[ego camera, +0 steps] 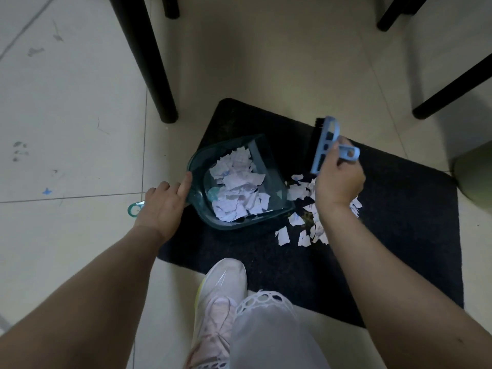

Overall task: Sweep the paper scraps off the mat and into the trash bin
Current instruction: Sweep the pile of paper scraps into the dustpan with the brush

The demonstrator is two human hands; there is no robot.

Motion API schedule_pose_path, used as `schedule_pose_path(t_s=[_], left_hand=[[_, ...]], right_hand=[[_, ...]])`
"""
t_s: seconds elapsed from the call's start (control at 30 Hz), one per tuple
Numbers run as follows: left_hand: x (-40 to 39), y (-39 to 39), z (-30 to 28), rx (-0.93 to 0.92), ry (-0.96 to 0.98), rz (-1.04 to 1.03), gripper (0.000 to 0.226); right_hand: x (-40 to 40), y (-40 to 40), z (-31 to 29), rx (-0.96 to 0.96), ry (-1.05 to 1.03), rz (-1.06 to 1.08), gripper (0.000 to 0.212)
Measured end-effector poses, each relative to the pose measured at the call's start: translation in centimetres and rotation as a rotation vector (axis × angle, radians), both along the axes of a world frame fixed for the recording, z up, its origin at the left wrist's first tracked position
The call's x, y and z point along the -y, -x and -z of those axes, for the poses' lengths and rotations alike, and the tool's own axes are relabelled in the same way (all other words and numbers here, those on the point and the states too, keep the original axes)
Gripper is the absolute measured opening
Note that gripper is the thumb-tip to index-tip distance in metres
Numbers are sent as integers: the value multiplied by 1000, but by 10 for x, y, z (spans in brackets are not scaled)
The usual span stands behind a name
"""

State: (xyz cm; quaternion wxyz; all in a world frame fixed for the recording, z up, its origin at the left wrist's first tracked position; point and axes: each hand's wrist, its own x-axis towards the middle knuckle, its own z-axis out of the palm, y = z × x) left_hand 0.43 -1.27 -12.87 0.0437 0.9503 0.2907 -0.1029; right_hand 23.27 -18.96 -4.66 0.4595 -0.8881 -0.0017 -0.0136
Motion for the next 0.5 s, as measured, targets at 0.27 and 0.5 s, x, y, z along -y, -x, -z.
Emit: schedule_pose_path(t_s=[0.27, 0.5], left_hand=[[32, -37, 5, 345, 126, -146, 76], [48, -47, 4, 411, 236, -270, 74]], right_hand=[[-2, -23, -19, 104, 322, -303, 31], [-8, -31, -37, 244, 381, -290, 30]])
